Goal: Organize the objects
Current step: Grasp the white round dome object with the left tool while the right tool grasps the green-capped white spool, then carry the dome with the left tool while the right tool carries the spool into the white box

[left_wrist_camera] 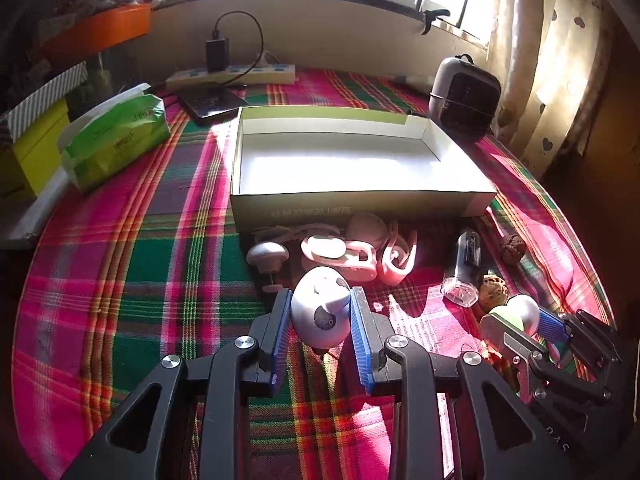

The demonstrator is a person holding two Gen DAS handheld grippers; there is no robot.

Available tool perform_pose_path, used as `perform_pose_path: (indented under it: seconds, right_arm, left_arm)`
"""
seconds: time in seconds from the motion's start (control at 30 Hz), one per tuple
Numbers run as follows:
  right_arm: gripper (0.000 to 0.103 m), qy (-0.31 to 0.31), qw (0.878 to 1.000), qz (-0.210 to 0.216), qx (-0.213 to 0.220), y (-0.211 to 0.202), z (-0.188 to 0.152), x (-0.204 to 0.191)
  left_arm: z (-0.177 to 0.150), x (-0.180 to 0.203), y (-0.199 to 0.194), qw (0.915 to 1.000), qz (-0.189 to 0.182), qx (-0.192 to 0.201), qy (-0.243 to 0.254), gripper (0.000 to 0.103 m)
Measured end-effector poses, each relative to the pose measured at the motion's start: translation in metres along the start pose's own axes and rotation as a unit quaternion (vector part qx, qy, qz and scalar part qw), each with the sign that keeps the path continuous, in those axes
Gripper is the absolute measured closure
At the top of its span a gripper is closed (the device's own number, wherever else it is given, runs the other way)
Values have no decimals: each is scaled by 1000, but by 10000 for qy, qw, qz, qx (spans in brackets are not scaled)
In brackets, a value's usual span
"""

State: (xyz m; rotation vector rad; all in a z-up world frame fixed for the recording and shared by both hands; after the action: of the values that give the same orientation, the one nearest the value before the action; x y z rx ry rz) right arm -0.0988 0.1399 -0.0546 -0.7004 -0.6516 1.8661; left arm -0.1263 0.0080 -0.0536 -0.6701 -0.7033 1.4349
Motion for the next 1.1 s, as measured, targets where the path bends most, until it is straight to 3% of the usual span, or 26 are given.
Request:
perform_pose_path:
  seconds: [0.57,1.1]
  right_arm:
    - [68,-169,9994,227,217,0,40,-4]
    - [68,-208,9992,290,169,38,98,11]
  left_arm:
    - [34,1,-14,9990,100,409,139,77]
    - [86,-1,14,9981,150,563,207,77]
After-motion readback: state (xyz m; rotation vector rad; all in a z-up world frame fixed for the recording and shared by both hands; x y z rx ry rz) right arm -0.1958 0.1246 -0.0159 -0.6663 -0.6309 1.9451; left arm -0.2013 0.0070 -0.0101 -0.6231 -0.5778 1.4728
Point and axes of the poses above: each gripper's, at about its wrist camera, not at the fingertips, and y roughly the way its jaws point, x to its right, z to its top, the point moved 10 cm from there along y, roughly the way its jaws point, and after that the axes turned 8 degrees about z, right-handed, at the moved point
